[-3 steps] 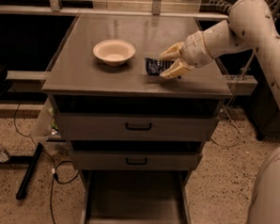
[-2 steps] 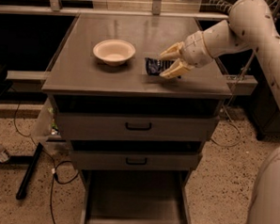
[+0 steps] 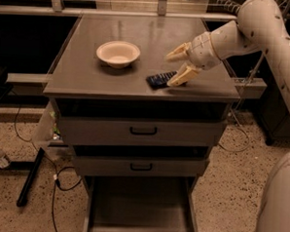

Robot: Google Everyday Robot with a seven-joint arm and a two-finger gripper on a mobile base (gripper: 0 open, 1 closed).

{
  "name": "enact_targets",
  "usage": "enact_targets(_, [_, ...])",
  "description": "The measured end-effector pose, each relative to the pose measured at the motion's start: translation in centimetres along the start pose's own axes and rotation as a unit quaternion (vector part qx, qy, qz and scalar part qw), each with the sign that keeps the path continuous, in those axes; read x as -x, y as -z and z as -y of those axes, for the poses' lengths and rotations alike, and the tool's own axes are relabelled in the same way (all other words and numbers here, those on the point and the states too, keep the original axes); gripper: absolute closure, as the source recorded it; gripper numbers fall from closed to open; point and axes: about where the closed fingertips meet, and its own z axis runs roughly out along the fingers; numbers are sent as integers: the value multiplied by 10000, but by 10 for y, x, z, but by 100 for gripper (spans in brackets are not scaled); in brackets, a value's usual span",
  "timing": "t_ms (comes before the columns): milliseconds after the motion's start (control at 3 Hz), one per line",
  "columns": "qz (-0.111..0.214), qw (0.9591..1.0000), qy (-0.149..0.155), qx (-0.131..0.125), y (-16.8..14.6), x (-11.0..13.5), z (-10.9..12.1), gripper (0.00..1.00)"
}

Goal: Pick rxbar blueberry from bottom drawer and place on counter

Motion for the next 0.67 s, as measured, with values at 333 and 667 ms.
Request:
enact_targets(333, [0, 10000, 0, 0, 0, 0, 0, 0])
enact_targets(667, [0, 10000, 0, 0, 0, 0, 0, 0])
